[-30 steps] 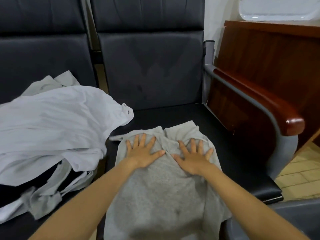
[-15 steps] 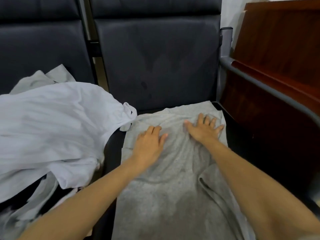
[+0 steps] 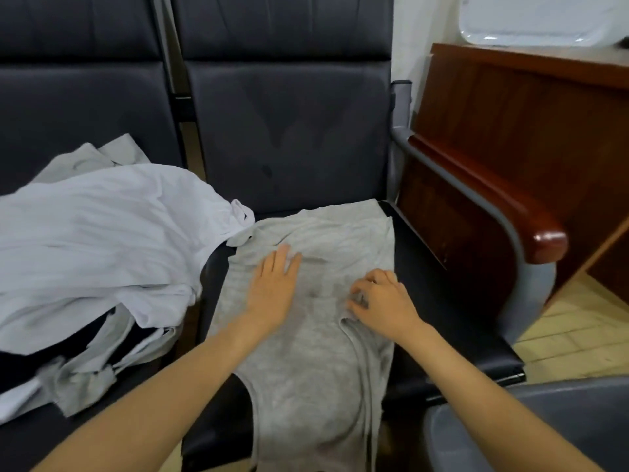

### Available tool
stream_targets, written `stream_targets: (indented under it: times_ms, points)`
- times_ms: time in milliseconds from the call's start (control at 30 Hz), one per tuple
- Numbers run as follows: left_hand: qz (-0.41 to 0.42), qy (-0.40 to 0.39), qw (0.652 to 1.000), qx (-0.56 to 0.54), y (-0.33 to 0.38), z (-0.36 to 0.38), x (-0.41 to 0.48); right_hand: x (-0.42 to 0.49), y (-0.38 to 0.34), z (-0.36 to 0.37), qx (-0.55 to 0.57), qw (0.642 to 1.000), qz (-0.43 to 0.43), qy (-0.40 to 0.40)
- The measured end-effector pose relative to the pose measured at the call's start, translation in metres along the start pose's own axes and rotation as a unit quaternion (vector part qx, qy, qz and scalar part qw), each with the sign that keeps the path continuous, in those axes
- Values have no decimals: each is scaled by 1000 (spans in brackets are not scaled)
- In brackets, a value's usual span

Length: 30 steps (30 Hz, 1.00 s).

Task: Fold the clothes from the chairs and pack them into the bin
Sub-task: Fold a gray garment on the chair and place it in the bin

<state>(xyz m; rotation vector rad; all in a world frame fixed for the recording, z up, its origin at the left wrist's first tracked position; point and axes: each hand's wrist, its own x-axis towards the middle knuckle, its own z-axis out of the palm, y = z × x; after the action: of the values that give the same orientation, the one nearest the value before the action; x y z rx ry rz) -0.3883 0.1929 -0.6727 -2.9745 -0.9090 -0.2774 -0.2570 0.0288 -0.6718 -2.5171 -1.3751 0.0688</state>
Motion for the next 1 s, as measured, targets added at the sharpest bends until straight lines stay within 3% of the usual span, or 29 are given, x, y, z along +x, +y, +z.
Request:
stream_targets:
  times_ms: [100,167,267,367,467,567,700,767,900,1000]
  points:
    - [-23,-69,991,-108,12,4,-40,-8,9,-2,60,996,19,-63]
    - [-34,-96,991,-91,11,7,-63,-12,11,-6,154,984,45,-78]
    - [-37,-147,986,-74,10,12,-78,-18,11,-12,202,975,75,-62]
    - [-46,-182,979,-75,17,13,-82,-24,1,-16,211,971,78,-86]
    - [-49,-181,980,-67,19,14,-82,-25,-12,-14,143,978,47,-144]
    - [-49,-194,978,-52,20,13,-83,-25,-15,-18,211,972,66,-85]
    - [-53,-197,978,-54,20,14,-82,-30,16,-55,260,948,175,53]
    - [-54,-197,977,-57,21,14,-82,-40,41,-67,210,950,214,91]
    - [-48,-191,976,-97,18,11,-82,-63,67,-55,-34,979,202,13]
    - [-52,-125,970,-202,10,6,-84,-65,42,-36,-43,990,132,28]
